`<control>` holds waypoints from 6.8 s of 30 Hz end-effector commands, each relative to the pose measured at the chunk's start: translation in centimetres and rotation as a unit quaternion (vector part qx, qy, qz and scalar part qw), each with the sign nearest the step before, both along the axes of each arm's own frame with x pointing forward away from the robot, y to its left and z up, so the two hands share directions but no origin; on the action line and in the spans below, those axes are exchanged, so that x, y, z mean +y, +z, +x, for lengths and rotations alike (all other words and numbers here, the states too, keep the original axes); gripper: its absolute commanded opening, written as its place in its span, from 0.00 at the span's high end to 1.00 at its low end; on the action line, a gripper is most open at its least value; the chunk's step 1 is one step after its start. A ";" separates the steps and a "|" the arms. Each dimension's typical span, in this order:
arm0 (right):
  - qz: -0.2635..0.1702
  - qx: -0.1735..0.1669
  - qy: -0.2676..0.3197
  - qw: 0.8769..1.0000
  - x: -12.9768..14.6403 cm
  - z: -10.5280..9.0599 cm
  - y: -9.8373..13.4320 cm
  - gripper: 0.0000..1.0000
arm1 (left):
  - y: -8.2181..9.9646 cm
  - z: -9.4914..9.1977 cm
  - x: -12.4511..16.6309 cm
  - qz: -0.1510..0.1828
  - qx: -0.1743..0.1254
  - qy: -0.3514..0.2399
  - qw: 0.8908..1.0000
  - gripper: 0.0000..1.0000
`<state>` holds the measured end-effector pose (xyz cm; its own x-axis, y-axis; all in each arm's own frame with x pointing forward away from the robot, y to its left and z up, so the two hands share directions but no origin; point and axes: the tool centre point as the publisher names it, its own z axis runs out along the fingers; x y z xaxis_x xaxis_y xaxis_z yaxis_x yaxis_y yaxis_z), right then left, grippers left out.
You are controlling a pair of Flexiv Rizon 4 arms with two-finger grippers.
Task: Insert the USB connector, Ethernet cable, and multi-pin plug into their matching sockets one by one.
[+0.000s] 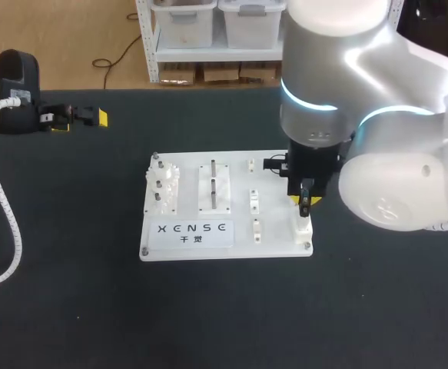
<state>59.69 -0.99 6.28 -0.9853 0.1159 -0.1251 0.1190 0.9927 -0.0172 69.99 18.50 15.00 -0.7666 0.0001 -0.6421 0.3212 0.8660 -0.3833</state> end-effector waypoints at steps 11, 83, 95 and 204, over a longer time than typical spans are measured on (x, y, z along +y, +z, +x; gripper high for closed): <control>0.010 -0.006 0.005 1.000 -0.1 -0.1 -0.2 1.00 | 0.0 0.0 0.0 0.000 0.000 0.000 1.000 0.00; 0.032 -0.002 -0.014 0.999 -0.8 -0.2 -0.5 1.00 | 0.0 0.0 0.0 0.000 0.000 0.000 1.000 0.00; 0.031 -0.004 -0.010 0.999 -0.5 0.0 -0.2 1.00 | 0.0 0.0 0.0 0.000 0.000 0.000 1.000 0.00; 0.003 -0.018 0.005 1.000 -0.6 -0.3 -0.7 1.00 | 0.0 0.0 0.0 0.000 0.000 0.000 1.000 0.00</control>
